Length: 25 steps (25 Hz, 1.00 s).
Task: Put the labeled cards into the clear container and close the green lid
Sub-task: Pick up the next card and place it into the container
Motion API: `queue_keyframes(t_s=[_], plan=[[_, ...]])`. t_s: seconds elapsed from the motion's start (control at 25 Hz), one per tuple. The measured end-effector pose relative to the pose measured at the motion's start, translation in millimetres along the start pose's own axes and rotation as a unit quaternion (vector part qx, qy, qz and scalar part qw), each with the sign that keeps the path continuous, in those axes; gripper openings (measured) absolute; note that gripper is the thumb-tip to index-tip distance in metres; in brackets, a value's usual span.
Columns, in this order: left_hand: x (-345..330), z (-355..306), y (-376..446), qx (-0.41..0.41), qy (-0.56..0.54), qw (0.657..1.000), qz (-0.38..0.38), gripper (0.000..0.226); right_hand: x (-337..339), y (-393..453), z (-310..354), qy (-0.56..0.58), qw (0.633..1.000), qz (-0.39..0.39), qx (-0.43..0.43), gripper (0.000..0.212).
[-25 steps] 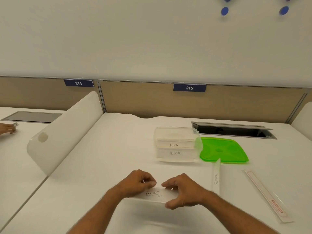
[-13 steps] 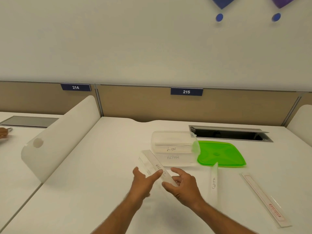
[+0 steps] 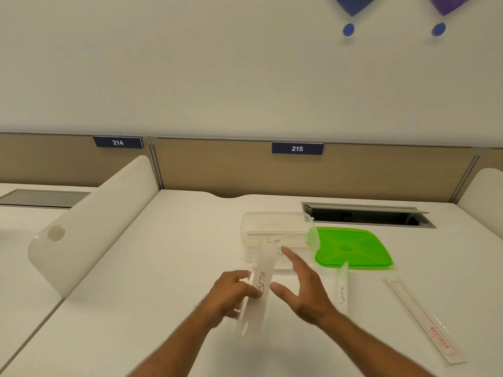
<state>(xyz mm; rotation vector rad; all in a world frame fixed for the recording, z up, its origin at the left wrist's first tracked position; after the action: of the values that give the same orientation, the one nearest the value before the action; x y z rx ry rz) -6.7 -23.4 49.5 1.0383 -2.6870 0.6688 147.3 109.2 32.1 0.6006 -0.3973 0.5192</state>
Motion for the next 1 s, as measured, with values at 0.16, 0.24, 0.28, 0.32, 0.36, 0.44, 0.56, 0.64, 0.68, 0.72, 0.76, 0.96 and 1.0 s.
queue_keyframes(t_s=[0.16, 0.24, 0.28, 0.32, 0.36, 0.44, 0.56, 0.64, 0.68, 0.72, 0.76, 0.96, 1.0], plan=[[4, -3, 9, -0.049, 0.099, 0.993, 0.050, 0.059, 22, 28, -11, -0.185, 0.950, 0.122, 0.219, 0.099], [5, -7, 11, -0.075, 0.151, 0.983, 0.073, 0.067, 26, 35, -12, -0.233, 0.924, 0.183, 0.243, 0.095], [5, -8, 13, -0.091, 0.176, 0.977, 0.085, 0.068, 27, 37, -12, -0.244, 0.918, 0.200, 0.239, 0.091], [5, -9, 15, -0.107, 0.202, 0.969, 0.091, 0.067, 28, 38, -10, -0.255, 0.915, 0.210, 0.230, 0.085], [6, -10, 15, -0.125, 0.228, 0.961, 0.094, 0.067, 28, 38, -10, -0.267, 0.913, 0.213, 0.223, 0.080], [6, -12, 17, -0.168, 0.277, 0.941, 0.093, 0.064, 31, 38, -11, -0.280, 0.912, 0.206, 0.216, 0.075], [8, -16, 21, -0.230, 0.321, 0.917, 0.063, 0.061, 38, 40, -17, -0.274, 0.924, 0.178, 0.201, 0.073], [12, -20, 26, -0.259, 0.333, 0.906, 0.032, 0.060, 44, 44, -21, -0.269, 0.933, 0.157, 0.181, 0.074], [13, -23, 29, -0.273, 0.337, 0.901, 0.016, 0.060, 47, 48, -22, -0.270, 0.936, 0.147, 0.172, 0.074], [14, -27, 33, -0.283, 0.339, 0.897, 0.000, 0.059, 49, 53, -22, -0.271, 0.939, 0.139, 0.161, 0.075], [15, -31, 37, -0.291, 0.340, 0.894, -0.013, 0.058, 50, 58, -21, -0.273, 0.941, 0.132, 0.151, 0.076], [6, -57, 64, -0.333, 0.373, 0.864, -0.058, 0.055, 54, 96, -24, -0.278, 0.945, 0.135, 0.107, 0.073], [4, -63, 70, -0.336, 0.383, 0.858, -0.064, 0.054, 54, 105, -26, -0.278, 0.945, 0.138, 0.101, 0.072]])
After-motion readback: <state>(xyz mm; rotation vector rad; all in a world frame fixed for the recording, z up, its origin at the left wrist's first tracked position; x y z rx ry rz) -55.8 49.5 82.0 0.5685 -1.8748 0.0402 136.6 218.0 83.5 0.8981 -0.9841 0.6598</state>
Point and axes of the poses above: each hand's wrist, its own y-axis towards the middle knuckle, its own x-axis out of the back of the hand, z = x × y, the point moved 1 cm from there along y, towards the middle knuckle, and after that the axes turned 15 degrees about -z, right-handed, at the moved point
